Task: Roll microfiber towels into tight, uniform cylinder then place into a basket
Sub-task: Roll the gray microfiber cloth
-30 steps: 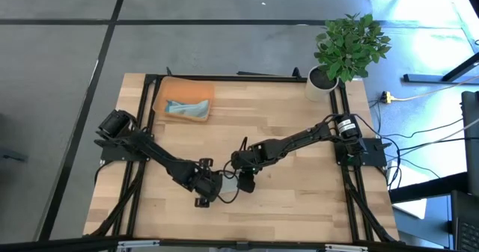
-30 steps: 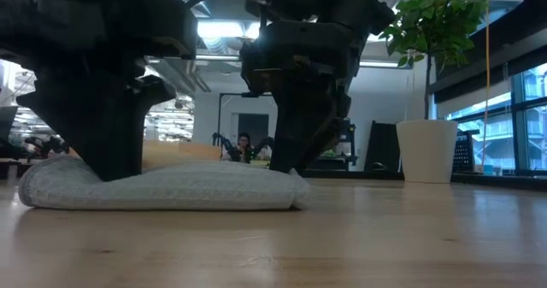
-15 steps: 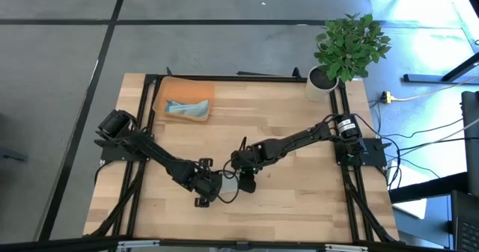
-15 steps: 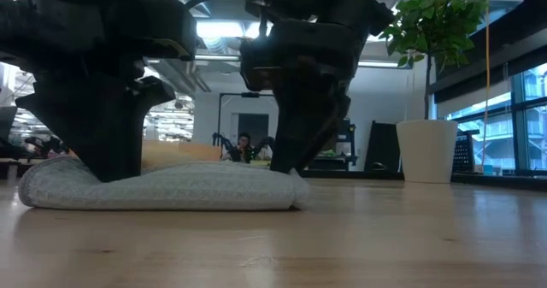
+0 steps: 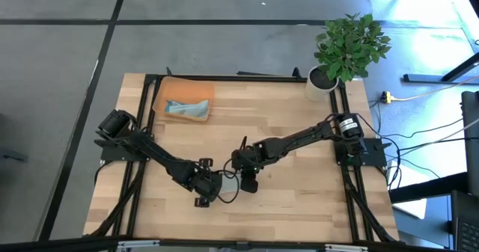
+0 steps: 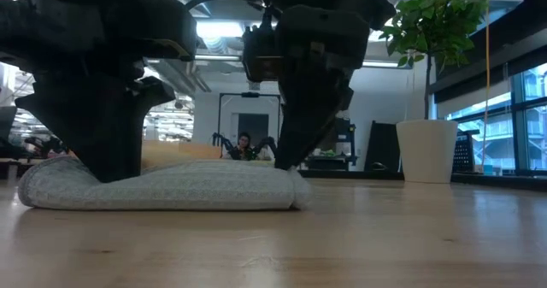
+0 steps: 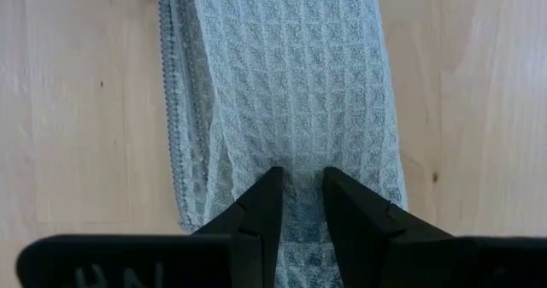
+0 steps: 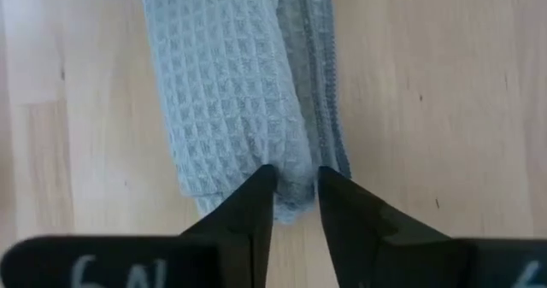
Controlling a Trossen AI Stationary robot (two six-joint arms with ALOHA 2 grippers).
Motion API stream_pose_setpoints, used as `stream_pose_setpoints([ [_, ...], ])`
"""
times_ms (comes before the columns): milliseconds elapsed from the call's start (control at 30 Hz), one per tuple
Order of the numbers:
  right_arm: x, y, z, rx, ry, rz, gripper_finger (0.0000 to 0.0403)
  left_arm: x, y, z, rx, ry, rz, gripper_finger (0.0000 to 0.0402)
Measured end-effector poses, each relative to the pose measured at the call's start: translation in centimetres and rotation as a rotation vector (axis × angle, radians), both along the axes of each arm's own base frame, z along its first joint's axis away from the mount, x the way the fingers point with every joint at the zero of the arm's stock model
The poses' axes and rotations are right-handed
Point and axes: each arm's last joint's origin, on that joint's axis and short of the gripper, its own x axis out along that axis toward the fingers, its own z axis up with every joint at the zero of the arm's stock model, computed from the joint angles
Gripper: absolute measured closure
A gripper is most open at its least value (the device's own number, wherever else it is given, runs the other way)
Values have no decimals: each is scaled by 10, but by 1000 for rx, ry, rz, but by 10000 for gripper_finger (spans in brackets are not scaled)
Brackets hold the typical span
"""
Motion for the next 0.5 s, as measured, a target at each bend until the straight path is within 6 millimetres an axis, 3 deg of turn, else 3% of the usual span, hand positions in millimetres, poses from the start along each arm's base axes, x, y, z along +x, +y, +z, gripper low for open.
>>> stream_pose_setpoints([
  [267, -3, -1, 3, -1, 43, 3, 296, 0, 0, 0, -1, 1, 0, 318],
  [500, -2, -6, 39, -21, 154, 102, 267, 0, 0, 0, -1, 1, 0, 318],
])
